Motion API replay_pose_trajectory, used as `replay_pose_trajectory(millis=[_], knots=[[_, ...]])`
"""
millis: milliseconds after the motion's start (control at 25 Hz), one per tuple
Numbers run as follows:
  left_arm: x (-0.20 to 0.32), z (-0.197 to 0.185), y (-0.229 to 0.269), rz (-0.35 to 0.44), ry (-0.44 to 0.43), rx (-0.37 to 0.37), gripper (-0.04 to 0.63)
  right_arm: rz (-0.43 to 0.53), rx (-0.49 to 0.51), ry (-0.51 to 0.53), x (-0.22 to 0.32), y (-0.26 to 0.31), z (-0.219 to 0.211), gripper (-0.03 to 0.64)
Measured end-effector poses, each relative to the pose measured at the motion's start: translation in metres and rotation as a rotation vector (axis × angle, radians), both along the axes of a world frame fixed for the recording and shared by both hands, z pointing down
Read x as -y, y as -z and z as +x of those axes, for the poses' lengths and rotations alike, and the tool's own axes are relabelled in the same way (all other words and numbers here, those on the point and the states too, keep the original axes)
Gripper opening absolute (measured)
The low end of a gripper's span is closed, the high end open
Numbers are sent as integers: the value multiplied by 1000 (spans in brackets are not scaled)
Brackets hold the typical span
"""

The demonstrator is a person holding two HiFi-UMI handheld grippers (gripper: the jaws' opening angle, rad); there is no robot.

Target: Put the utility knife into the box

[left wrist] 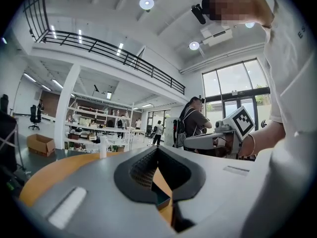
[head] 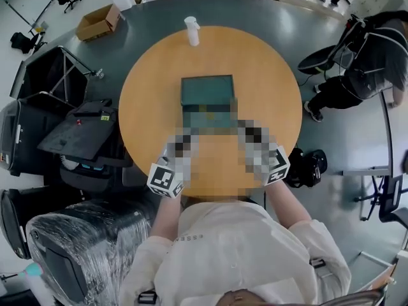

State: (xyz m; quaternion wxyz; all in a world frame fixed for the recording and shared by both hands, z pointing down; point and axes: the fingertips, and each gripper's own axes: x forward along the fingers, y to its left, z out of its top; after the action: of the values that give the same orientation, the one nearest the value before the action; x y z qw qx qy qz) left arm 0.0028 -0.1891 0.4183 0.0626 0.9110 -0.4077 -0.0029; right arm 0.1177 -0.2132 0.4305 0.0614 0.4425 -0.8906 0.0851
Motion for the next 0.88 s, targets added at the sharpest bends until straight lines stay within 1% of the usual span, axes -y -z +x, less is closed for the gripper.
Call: replay_pose_trajectory(millis=[120, 280, 440, 560, 680, 760, 880], knots=[[-18, -2, 2, 9, -9, -4, 8, -8, -2, -16, -20, 0, 3, -8], [-41, -13, 8, 34, -25, -23, 6, 5, -29, -60, -47, 0, 3, -8], [-83, -31, 13, 44, -54, -26, 8, 13, -49, -108, -88, 2, -10, -8], [-119, -49, 19, 54, -71, -29, 7, 34, -65, -122, -116, 6, -26, -8], [-155, -68, 34, 82, -64, -40, 8, 53, -72, -133, -143, 16, -42, -8], [-180, -83, 34, 111, -50, -46, 8, 59, -69, -156, -167, 23, -51, -8], [-214, -103, 30, 109, -16, -66, 8, 39, -56, -206, -209, 25, -57, -8]])
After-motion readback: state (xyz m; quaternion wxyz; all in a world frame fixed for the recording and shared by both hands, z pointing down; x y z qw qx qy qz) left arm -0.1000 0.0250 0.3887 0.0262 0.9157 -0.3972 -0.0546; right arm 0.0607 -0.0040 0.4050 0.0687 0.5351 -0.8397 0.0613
